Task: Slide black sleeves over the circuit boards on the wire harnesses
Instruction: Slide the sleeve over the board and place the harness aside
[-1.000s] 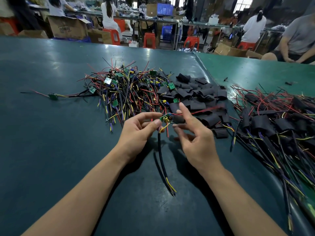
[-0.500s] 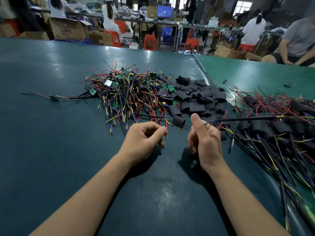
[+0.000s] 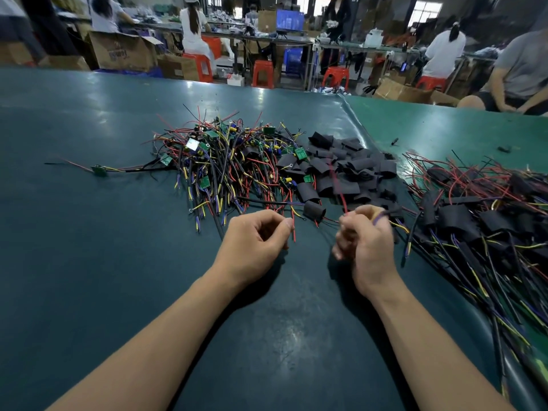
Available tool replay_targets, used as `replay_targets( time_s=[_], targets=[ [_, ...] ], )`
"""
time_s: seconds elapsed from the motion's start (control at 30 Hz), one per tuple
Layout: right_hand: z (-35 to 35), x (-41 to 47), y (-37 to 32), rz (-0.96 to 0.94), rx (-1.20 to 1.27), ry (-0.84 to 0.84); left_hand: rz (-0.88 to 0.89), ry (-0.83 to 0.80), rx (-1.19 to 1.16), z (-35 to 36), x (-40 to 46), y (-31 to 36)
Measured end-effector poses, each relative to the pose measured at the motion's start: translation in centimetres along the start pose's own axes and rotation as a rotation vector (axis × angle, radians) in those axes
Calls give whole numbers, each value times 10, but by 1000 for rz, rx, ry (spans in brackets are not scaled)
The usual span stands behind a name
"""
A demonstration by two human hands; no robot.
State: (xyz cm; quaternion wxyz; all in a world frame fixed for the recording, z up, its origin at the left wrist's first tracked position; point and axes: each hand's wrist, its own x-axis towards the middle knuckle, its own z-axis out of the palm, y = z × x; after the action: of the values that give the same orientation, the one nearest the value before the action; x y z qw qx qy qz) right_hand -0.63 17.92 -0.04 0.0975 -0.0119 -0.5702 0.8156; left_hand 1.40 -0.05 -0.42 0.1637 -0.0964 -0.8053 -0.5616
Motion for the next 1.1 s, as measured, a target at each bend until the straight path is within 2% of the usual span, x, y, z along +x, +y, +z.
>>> replay_targets(
  time_s=[0.1, 0.2, 0.33, 0.47, 0.53, 0.6, 0.77, 0.93, 1.1],
  targets=[
    [-4, 6, 1, -215, -199, 157, 132, -29, 220, 3, -2, 1],
    [-4, 9, 2, -257, -250, 226, 264, -159, 438, 8, 14, 9],
    [-4, 12, 2, -151, -198, 247, 361, -212, 640, 23, 65, 16],
    [-3, 9, -6, 16, 43, 151, 454, -512, 1098, 31, 113, 11],
    [-2, 7, -12, 104, 162, 68, 413, -599, 1102, 31, 125, 6],
    [-2, 5, -16, 164, 200, 13, 360, -619, 1033, 30, 129, 2],
    [4, -1, -19, 191, 169, -64, 450, -689, 1154, 32, 133, 5],
    [3, -6, -20, 203, 113, -200, 570, -624, 1310, 38, 134, 10],
    [3, -4, -20, 202, 125, -208, 565, -750, 1388, 35, 139, 9]
  ],
)
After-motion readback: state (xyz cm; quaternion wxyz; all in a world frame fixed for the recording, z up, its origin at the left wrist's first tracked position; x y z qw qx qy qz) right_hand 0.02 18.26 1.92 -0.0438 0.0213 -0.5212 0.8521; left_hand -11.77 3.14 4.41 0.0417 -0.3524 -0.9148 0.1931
